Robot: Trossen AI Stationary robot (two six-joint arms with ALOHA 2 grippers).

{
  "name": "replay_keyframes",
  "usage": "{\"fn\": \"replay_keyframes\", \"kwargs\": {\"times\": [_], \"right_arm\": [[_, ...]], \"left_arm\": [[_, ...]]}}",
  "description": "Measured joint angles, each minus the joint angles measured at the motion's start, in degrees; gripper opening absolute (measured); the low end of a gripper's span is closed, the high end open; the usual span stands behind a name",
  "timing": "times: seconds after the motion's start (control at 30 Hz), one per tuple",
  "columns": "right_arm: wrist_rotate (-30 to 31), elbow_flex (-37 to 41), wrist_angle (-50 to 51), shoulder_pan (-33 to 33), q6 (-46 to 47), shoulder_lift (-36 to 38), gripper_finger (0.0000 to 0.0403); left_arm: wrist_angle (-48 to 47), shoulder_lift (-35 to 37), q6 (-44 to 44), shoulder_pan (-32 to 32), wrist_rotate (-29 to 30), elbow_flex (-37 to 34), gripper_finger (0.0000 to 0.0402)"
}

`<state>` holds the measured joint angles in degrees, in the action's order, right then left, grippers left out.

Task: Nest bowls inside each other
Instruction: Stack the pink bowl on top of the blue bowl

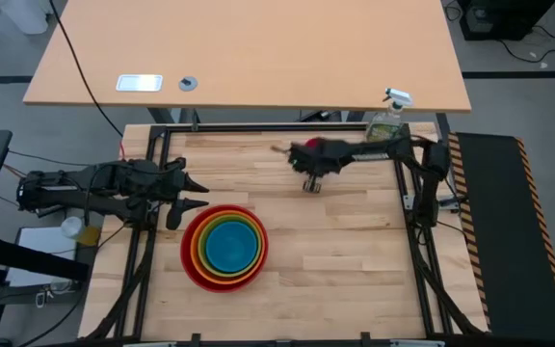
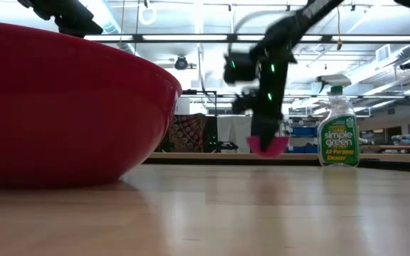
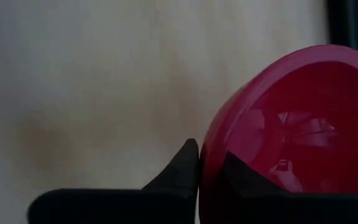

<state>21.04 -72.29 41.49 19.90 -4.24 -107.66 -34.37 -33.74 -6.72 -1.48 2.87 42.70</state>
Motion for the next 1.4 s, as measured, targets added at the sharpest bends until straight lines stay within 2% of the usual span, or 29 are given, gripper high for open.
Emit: {"fn": "replay_keyframes", "kwargs": {"times": [0.1, 0.27, 0.4, 0.53, 0.67, 0.83, 1.0, 1.13, 1.23, 1.4], "right_arm": [[-2.57, -2.82, 0.08, -7.67, 0.81, 0.86, 0.0039], [-5.55, -8.78, -6.02, -21.03, 3.07, 0.84, 0.0030], [-2.79, -14.43, -9.89, -29.98, 2.27, 0.56, 0.0022], [-1.49, -19.72, -13.32, -35.09, 1.06, -1.51, 0.0027], [-2.12, -25.41, -16.55, -37.72, -1.80, -6.47, 0.0030], [-3.77, -36.81, -14.33, -38.43, -4.87, -18.11, 0.0030], [-3.20, -49.72, -5.60, -36.82, -7.82, -27.87, 0.0030], [-9.25, -56.18, 0.14, -35.18, -10.42, -32.62, 0.0038], [-14.03, -58.18, 0.67, -34.50, -11.26, -34.10, 0.0063], [-14.86, -58.29, 1.03, -34.27, -11.40, -33.88, 0.0128]], "left_arm": [[-0.48, 0.00, -0.02, 0.00, 0.00, 0.00, 0.0176], [-0.08, 0.00, -0.20, 0.00, 0.29, 0.00, 0.0176], [0.02, 0.00, -0.20, 0.00, 0.54, 0.00, 0.0176], [0.27, 0.00, -0.17, 0.00, 1.83, -0.02, 0.0176], [0.64, -0.33, 0.04, 0.02, 2.44, -0.07, 0.0176], [0.88, -0.82, 1.58, 0.37, 2.45, -0.07, 0.0176], [1.14, -0.52, 1.78, 0.39, 2.47, -0.07, 0.0176], [0.97, 0.12, 0.70, 0.39, 2.47, -0.04, 0.0176], [-0.43, 0.43, -0.26, 0.39, 2.47, -0.02, 0.0176], [-2.52, 0.43, -1.49, 0.39, 2.46, -0.02, 0.0176]]}}
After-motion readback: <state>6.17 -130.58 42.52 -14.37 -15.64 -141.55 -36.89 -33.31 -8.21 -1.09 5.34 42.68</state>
